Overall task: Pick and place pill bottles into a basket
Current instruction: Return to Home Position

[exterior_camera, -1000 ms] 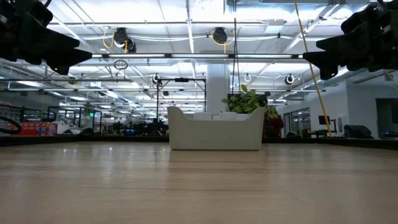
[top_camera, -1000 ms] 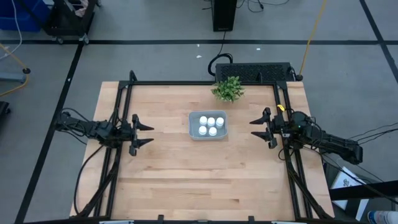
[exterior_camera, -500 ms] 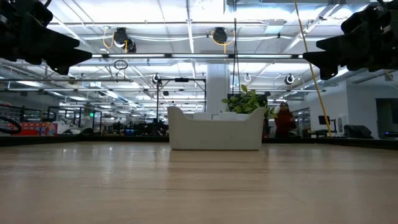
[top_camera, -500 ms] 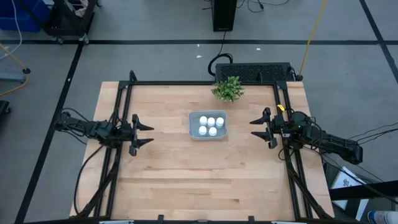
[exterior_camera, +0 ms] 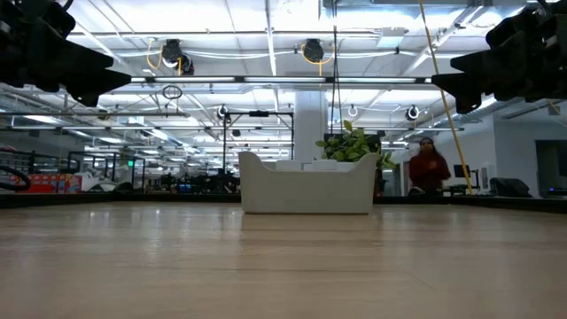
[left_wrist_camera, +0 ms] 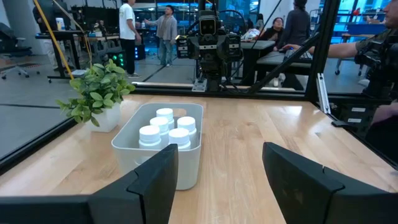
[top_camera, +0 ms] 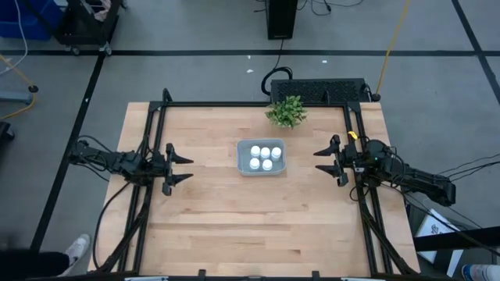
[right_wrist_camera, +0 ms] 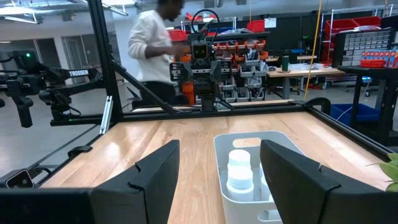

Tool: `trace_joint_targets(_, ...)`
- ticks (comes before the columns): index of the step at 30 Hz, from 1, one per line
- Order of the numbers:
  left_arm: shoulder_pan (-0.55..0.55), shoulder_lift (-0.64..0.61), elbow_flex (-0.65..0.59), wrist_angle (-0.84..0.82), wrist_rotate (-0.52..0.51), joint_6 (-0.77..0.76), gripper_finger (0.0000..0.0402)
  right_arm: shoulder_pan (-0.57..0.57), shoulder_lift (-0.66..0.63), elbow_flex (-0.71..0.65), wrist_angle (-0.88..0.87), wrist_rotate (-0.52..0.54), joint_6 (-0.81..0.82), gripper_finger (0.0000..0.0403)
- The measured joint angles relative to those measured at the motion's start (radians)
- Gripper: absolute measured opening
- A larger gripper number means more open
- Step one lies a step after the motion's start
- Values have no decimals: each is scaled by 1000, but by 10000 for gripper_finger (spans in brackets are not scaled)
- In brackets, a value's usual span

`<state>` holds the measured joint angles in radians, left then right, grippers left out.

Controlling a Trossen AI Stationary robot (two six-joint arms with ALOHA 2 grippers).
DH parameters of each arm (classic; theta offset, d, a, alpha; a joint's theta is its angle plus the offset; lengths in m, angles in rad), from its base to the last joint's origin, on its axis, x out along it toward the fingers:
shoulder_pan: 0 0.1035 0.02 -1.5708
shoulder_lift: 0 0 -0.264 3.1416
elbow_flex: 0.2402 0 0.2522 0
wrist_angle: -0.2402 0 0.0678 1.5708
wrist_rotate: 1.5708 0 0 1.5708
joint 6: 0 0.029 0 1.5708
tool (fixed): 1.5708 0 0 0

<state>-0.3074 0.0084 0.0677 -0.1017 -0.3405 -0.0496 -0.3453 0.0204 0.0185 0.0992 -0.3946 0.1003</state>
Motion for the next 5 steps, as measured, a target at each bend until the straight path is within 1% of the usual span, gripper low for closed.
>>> trace_joint_targets(5, 0, 0, 0, 0, 0, 0, 241, 0, 0, 0, 0, 0, 0, 220)
